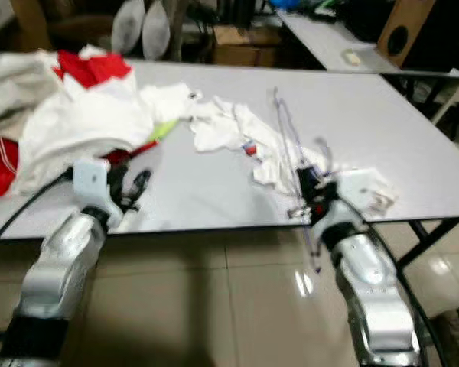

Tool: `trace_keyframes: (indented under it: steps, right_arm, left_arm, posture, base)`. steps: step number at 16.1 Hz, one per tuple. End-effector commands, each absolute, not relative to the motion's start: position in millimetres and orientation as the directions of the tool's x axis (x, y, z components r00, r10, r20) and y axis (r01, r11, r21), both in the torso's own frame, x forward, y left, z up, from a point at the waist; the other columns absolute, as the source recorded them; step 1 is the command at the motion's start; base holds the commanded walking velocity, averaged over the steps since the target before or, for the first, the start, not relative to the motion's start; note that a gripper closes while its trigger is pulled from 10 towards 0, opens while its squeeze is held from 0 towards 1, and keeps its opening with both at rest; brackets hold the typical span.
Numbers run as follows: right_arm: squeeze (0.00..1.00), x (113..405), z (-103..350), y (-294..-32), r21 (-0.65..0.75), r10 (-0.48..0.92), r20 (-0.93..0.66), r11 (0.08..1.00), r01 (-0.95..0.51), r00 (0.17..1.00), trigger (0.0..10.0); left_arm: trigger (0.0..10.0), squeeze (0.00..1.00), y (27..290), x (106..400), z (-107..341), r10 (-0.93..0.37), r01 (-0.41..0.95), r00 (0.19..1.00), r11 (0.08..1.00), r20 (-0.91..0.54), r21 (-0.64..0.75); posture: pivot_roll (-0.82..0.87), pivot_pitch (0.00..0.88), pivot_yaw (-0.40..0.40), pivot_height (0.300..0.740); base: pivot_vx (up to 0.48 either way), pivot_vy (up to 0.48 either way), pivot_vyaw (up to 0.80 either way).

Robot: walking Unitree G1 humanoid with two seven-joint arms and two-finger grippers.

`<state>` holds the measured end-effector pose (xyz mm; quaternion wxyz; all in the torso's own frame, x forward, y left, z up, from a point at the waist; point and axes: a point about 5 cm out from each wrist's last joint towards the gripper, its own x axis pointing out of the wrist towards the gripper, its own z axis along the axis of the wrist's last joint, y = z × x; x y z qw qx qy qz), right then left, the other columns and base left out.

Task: Hang hanger

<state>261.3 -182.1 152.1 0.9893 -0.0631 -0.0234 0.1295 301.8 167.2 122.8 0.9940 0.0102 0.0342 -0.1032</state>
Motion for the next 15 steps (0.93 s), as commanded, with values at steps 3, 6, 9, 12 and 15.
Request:
trace_keyframes:
  steps: [3, 6, 9, 12, 15]
  right_arm:
    - [0.00, 257.5, 149.4, -190.3, -0.178, 0.270, 0.040, 0.949, -0.259, 0.962, 10.0]
    - [0.00, 251.8, 146.7, -197.2, -0.190, 0.259, 0.031, 0.950, -0.249, 0.965, 10.0]
    - [0.00, 249.7, 146.8, -202.0, -0.265, 0.276, -0.022, 0.925, -0.272, 0.961, 10.0]
    - [0.00, 250.2, 148.2, -202.4, -0.263, 0.293, -0.037, 0.920, -0.292, 0.955, 10.0]
    - [0.00, 253.0, 146.3, -199.1, -0.272, 0.302, -0.047, 0.913, -0.303, 0.952, 10.0]
  left_arm:
    - [10.0, 0.22, 160.7, 301.1, 124.2, -0.228, 0.231, 0.971, 0.972, -0.069, 0.045]
    - [10.0, 0.22, 160.0, 303.8, 124.7, -0.212, 0.215, 0.975, 0.976, -0.065, 0.046]
    - [10.0, 0.22, 153.5, 306.5, 126.4, -0.245, 0.250, 0.967, 0.965, -0.071, 0.074]
    - [10.0, 0.00, 158.4, 308.8, 127.8, -0.241, 0.245, 0.968, 0.968, -0.063, 0.055]
    - [10.0, 0.00, 153.5, 314.2, 131.5, -0.262, 0.265, 0.964, 0.961, -0.054, 0.076]
  posture:
    - [-0.15, 0.000, -0.038, 0.740]
    - [-0.16, 0.000, -0.033, 0.740]
    - [-0.17, 0.000, -0.020, 0.740]
    - [-0.18, 0.000, -0.031, 0.740]
    - [-0.18, 0.000, -0.017, 0.740]
  base:
    - [0.000, -0.480, 0.00]
    - [0.000, -0.480, 0.00]
    - [0.000, -0.480, 0.00]
    - [0.000, -0.106, 0.00]
    - [0.000, 0.000, 0.00]
